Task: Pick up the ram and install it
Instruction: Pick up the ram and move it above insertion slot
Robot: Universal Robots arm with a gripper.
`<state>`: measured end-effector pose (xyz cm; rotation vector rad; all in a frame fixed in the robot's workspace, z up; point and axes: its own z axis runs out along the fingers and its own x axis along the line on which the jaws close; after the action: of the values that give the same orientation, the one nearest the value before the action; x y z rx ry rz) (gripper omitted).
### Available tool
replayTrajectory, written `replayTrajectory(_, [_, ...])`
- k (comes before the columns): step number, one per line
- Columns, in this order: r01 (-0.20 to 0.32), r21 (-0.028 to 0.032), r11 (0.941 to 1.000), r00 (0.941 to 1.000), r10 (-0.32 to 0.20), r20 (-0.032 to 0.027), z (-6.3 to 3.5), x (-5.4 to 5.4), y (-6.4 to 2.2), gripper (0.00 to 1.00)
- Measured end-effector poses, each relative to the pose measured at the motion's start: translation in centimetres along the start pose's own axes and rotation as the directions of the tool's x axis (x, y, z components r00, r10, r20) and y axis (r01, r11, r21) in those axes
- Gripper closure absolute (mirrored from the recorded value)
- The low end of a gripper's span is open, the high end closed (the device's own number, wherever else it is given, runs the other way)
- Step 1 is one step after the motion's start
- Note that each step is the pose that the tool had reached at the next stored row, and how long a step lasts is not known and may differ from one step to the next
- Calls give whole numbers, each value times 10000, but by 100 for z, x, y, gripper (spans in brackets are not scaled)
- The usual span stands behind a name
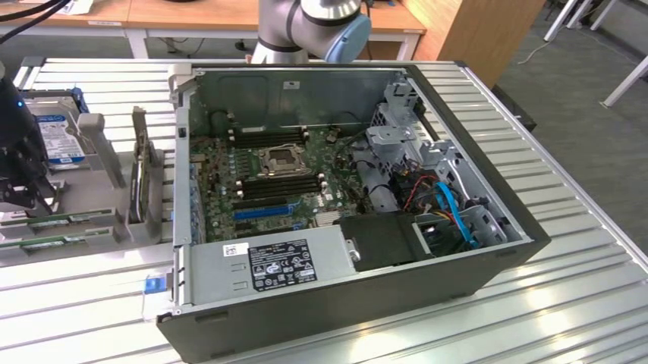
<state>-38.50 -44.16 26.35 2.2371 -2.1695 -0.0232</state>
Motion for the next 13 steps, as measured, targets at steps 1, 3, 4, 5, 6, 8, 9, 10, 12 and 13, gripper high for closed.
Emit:
replayTrajectory(1, [1, 1, 10000, 10000, -1, 0, 8, 0, 0, 65])
replayTrajectory(3, [1, 1, 10000, 10000, -1, 0, 31, 0, -1, 65])
replayTrajectory(4, [1, 0, 10000, 10000, -1, 0, 37, 0, -1, 65])
replayTrajectory(5, [1, 1, 10000, 10000, -1, 0, 51, 0, -2, 65])
replayTrajectory(6, [1, 1, 10000, 10000, -1, 0, 59, 0, -2, 65])
replayTrajectory(8, [1, 0, 10000, 10000, -1, 0, 74, 0, -3, 65])
replayTrajectory(9, [1, 2, 10000, 10000, -1, 1, 83, -1, -3, 65])
replayTrajectory(10, [1, 1, 10000, 10000, -1, 0, 90, -1, -3, 65])
replayTrajectory(12, [1, 1, 10000, 10000, -1, 0, 104, -1, -4, 65])
replayTrajectory(13, [1, 1, 10000, 10000, -1, 0, 112, -1, -4, 65])
